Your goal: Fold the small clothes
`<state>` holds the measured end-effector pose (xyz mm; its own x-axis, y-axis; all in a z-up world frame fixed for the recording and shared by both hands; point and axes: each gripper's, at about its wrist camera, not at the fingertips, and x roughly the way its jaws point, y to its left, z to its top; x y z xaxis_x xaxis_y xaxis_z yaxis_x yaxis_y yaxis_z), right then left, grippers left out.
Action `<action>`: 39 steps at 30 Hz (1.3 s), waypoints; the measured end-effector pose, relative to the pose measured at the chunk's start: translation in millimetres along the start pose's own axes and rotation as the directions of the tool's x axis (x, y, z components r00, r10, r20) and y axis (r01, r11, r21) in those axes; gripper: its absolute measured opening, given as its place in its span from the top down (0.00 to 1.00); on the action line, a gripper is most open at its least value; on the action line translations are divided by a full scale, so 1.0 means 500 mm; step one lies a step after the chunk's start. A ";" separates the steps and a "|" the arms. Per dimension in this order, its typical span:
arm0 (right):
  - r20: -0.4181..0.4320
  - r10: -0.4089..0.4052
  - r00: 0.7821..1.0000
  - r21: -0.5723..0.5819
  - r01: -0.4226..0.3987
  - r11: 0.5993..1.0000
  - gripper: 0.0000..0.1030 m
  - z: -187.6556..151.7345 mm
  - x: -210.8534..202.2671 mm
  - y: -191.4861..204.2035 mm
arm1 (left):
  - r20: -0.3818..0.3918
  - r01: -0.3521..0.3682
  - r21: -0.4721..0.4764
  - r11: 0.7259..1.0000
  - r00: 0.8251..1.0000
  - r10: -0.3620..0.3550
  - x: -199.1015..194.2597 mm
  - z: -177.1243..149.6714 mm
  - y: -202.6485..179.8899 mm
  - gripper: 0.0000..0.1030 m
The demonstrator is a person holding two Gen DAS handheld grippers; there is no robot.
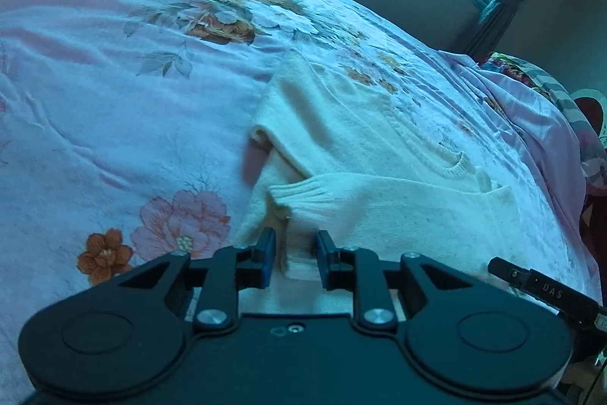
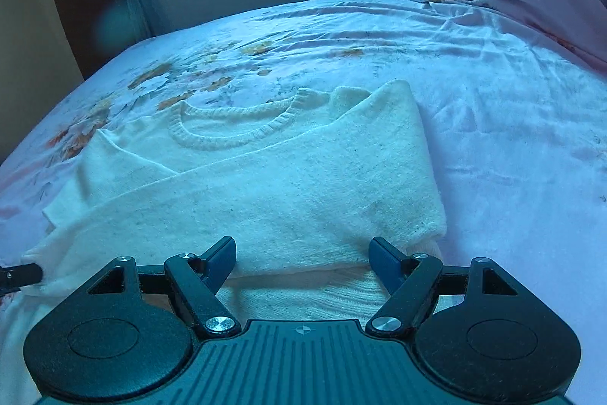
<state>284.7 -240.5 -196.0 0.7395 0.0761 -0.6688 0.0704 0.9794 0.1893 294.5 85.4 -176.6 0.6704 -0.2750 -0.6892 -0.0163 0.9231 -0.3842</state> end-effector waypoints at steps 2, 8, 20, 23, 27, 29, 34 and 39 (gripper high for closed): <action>0.011 -0.027 1.000 -0.022 0.028 0.999 0.26 0.002 -0.006 0.003 | 0.047 0.007 0.005 1.000 0.999 -0.007 -0.030 0.005 0.000 0.79; 0.011 -0.089 0.996 -0.082 0.089 0.993 0.26 0.004 0.017 0.008 | 0.019 0.088 0.064 0.994 0.996 -0.089 -0.007 0.022 -0.057 0.78; -0.013 -0.151 0.988 -0.118 0.149 0.982 0.26 -0.002 0.045 -0.001 | -0.042 0.000 0.060 0.998 0.999 0.002 0.071 0.023 -0.032 0.80; -0.020 -0.148 0.989 -0.091 0.146 0.985 0.22 0.000 0.038 -0.008 | -0.044 -0.016 0.097 0.995 0.999 0.020 0.057 0.025 -0.041 0.81; 0.016 -0.094 0.995 -0.056 0.095 0.994 0.22 -0.016 -0.047 0.008 | -0.048 -0.012 0.168 0.986 0.999 0.020 0.004 -0.005 -0.058 0.75; 0.020 -0.061 0.998 -0.066 0.062 0.996 0.22 -0.049 -0.093 0.027 | -0.073 -0.025 0.213 0.977 0.996 0.041 -0.018 -0.039 -0.063 0.74; -0.045 -0.017 0.999 -0.097 0.012 0.995 0.22 -0.163 -0.174 0.061 | -0.101 -0.010 0.281 0.960 0.994 0.040 -0.087 -0.133 -0.053 0.74; -0.066 -0.060 0.996 -0.167 0.048 0.985 0.22 -0.262 -0.232 0.078 | -0.118 -0.004 0.271 0.963 0.992 0.037 -0.157 -0.186 -0.031 0.74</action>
<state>113.9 -186.5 -205.2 0.6882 0.0297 -0.7249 -0.0067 0.9994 0.0345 173.2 67.6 -173.4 0.5774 -0.2702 -0.7704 0.1824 0.9625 -0.2009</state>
